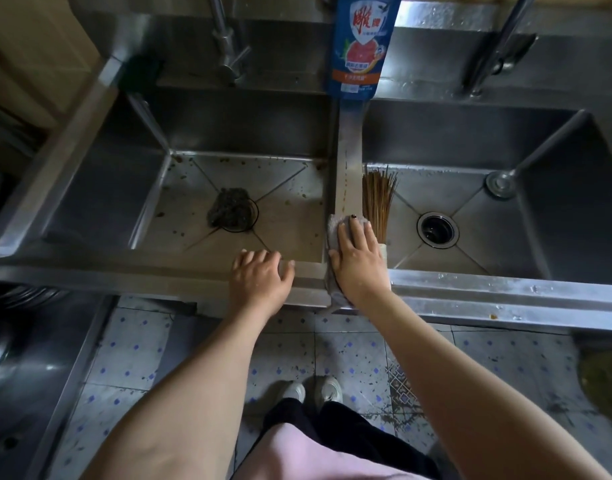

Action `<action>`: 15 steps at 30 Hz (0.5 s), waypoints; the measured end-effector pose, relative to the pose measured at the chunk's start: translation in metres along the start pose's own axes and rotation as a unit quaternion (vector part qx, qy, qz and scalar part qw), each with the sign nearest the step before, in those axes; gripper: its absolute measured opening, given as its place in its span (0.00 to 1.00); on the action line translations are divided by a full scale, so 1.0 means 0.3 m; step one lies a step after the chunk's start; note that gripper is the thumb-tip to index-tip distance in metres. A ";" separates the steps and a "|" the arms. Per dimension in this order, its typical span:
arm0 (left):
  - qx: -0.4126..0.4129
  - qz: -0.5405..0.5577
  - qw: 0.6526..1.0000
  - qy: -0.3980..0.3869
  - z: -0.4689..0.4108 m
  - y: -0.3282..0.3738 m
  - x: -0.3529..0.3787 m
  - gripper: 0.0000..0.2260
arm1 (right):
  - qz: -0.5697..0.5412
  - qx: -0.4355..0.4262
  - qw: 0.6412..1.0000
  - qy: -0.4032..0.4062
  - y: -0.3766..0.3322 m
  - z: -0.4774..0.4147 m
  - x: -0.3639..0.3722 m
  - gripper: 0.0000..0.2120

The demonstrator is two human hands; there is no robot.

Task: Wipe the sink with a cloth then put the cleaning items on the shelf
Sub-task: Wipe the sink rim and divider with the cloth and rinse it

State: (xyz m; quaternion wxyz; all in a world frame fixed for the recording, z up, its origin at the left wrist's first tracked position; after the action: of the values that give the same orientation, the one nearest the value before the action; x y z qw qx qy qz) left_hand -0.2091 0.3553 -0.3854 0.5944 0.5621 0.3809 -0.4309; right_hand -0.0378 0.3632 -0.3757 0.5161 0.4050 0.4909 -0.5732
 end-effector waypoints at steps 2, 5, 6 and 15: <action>-0.001 0.003 1.000 0.009 0.000 0.001 -0.002 0.16 | 0.006 -0.007 1.000 0.008 -0.009 0.049 -0.004 0.25; 0.000 0.002 1.000 0.008 -0.001 0.001 0.000 0.16 | 0.017 -0.013 1.000 0.002 -0.017 0.137 0.008 0.25; 0.000 -0.001 1.000 0.008 -0.001 0.001 0.001 0.16 | 0.016 -0.014 1.000 -0.002 -0.016 0.160 0.013 0.24; -0.004 0.001 1.000 -0.003 0.000 -0.004 0.002 0.16 | 0.003 -0.044 0.997 -0.058 0.000 0.040 0.039 0.27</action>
State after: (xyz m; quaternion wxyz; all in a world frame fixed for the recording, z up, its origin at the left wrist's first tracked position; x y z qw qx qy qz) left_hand -0.2101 0.3552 -0.3865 0.5985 0.5585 0.3804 -0.4303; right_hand -0.0390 0.3492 -0.3848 0.5628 0.3499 0.4838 -0.5717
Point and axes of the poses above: each hand's wrist, its own z-axis away from the middle knuckle, its own x-axis out of the palm, y = z × x, the point moved 6 cm from there along -z, towards the middle knuckle, and after that the axes turned 10 degrees about z, right-handed, at the moved point
